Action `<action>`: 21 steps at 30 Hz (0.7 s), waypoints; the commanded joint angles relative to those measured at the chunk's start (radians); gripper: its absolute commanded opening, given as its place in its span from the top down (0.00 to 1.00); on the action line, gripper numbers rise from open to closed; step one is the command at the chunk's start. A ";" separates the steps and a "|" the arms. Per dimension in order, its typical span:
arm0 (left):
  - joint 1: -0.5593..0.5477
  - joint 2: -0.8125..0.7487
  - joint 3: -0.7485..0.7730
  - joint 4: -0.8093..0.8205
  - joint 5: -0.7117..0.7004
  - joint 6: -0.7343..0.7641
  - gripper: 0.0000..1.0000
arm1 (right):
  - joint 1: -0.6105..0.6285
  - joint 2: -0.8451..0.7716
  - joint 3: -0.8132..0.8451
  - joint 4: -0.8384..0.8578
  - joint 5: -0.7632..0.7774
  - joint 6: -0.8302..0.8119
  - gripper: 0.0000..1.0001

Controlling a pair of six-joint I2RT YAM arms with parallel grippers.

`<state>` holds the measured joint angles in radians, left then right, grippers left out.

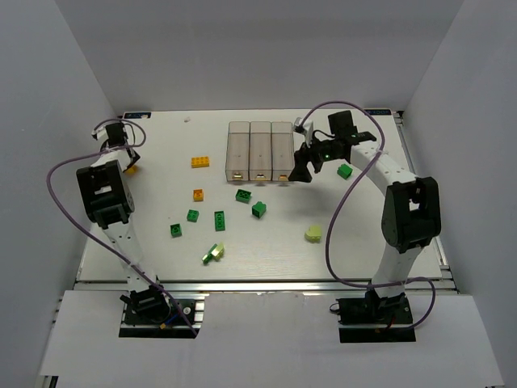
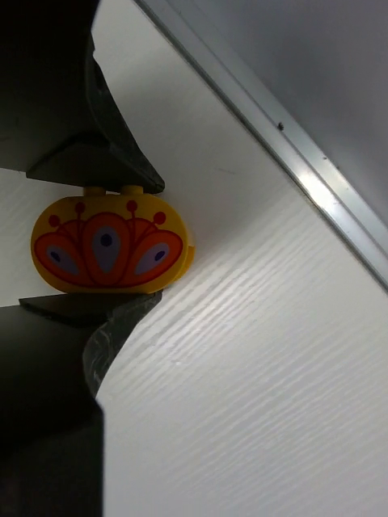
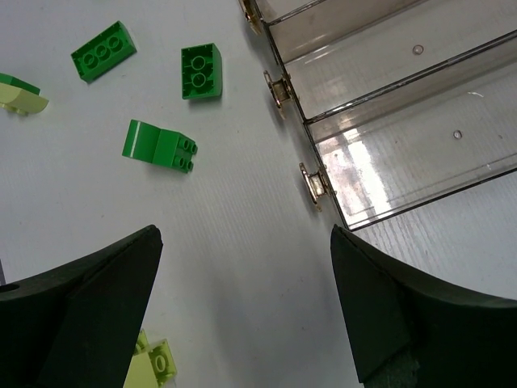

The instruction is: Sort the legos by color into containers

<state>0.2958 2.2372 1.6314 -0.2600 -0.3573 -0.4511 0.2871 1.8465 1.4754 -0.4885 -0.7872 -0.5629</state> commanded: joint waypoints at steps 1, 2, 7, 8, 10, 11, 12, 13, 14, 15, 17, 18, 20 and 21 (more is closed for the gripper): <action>0.009 -0.102 -0.065 0.042 0.090 -0.027 0.67 | -0.006 -0.085 -0.018 -0.004 -0.003 -0.022 0.10; 0.009 -0.112 -0.077 0.050 0.101 -0.029 0.71 | -0.006 -0.093 -0.032 -0.005 -0.003 -0.025 0.10; 0.008 -0.247 -0.186 0.129 0.234 -0.076 0.89 | -0.011 -0.151 -0.070 0.002 0.006 -0.028 0.10; 0.000 -0.278 -0.211 0.152 0.268 -0.092 0.93 | -0.011 -0.161 -0.079 0.013 0.006 -0.023 0.10; -0.015 -0.335 -0.260 0.209 0.334 -0.123 0.95 | -0.012 -0.187 -0.108 0.024 0.014 -0.005 0.11; -0.039 -0.391 -0.304 0.218 0.401 -0.132 0.96 | -0.016 -0.194 -0.118 0.030 0.016 0.001 0.13; -0.053 -0.421 -0.333 0.252 0.431 -0.156 0.97 | -0.016 -0.201 -0.134 0.039 0.017 0.011 0.15; -0.070 -0.448 -0.362 0.287 0.463 -0.167 0.97 | -0.017 -0.211 -0.141 0.044 0.020 0.030 0.17; -0.111 -0.497 -0.413 0.303 0.513 -0.176 0.97 | -0.020 -0.214 -0.147 0.050 0.023 0.044 0.19; -0.133 -0.519 -0.435 0.315 0.530 -0.187 0.98 | -0.020 -0.217 -0.150 0.057 0.023 0.055 0.27; -0.209 -0.577 -0.493 0.335 0.567 -0.204 0.98 | -0.025 -0.219 -0.144 0.060 0.022 0.086 0.43; -0.234 -0.593 -0.511 0.344 0.578 -0.212 0.98 | -0.025 -0.219 -0.141 0.065 0.022 0.095 0.50; -0.332 -0.619 -0.539 0.363 0.590 -0.231 0.98 | -0.026 -0.214 -0.133 0.073 0.019 0.116 0.73; -0.357 -0.620 -0.538 0.363 0.595 -0.232 0.98 | -0.028 -0.213 -0.130 0.074 0.019 0.121 0.82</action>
<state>0.0223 1.6543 1.1271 0.0582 0.1455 -0.6449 0.2672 1.6600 1.3312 -0.4530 -0.7616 -0.4919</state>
